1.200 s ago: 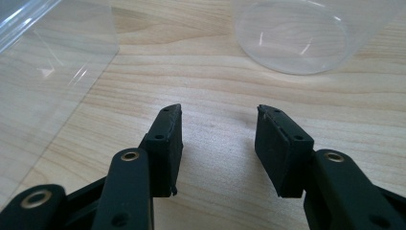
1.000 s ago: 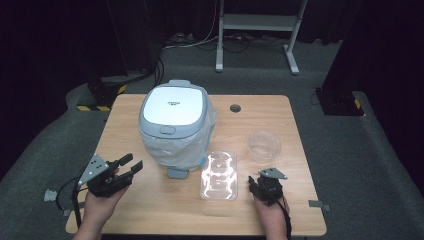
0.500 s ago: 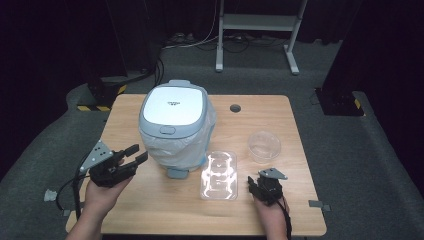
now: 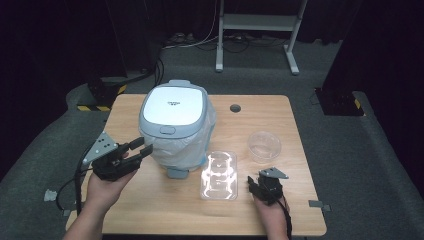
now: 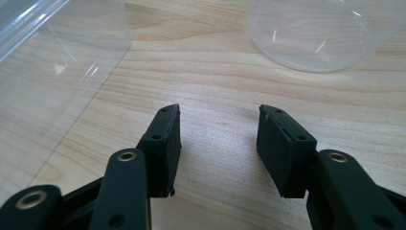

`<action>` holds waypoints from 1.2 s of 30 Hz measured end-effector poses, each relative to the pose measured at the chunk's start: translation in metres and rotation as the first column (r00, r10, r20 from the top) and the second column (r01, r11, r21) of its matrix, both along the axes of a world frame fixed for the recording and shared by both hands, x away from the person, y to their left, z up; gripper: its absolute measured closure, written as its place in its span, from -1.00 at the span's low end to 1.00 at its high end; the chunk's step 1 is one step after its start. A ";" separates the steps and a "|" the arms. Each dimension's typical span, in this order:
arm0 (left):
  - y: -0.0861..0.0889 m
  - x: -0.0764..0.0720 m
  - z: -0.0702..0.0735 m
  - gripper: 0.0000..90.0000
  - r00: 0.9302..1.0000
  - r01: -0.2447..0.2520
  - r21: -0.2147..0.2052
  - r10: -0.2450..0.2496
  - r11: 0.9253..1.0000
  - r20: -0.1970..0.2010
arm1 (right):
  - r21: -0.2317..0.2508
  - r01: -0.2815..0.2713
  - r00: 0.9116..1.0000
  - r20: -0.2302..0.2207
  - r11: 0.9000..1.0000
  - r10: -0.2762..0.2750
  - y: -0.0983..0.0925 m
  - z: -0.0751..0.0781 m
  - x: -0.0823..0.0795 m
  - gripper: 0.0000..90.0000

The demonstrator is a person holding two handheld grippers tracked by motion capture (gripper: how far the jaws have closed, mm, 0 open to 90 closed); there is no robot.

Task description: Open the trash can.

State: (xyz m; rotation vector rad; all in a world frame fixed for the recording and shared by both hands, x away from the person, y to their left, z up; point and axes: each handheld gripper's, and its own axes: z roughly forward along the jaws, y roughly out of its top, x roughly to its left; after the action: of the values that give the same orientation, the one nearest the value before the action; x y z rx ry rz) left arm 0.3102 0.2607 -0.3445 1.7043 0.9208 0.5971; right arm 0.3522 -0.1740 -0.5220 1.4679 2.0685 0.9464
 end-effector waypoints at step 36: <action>-0.053 0.037 0.025 0.90 0.997 -0.013 0.070 0.008 0.997 0.073 | 0.015 -0.026 1.000 -0.013 1.000 0.026 -0.002 0.001 0.003 0.10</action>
State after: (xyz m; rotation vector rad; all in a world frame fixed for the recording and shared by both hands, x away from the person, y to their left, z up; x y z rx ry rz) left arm 0.3470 0.2078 -0.3199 1.7301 0.8662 0.7015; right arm 0.3555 -0.1756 -0.5213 1.4616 2.0990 0.9673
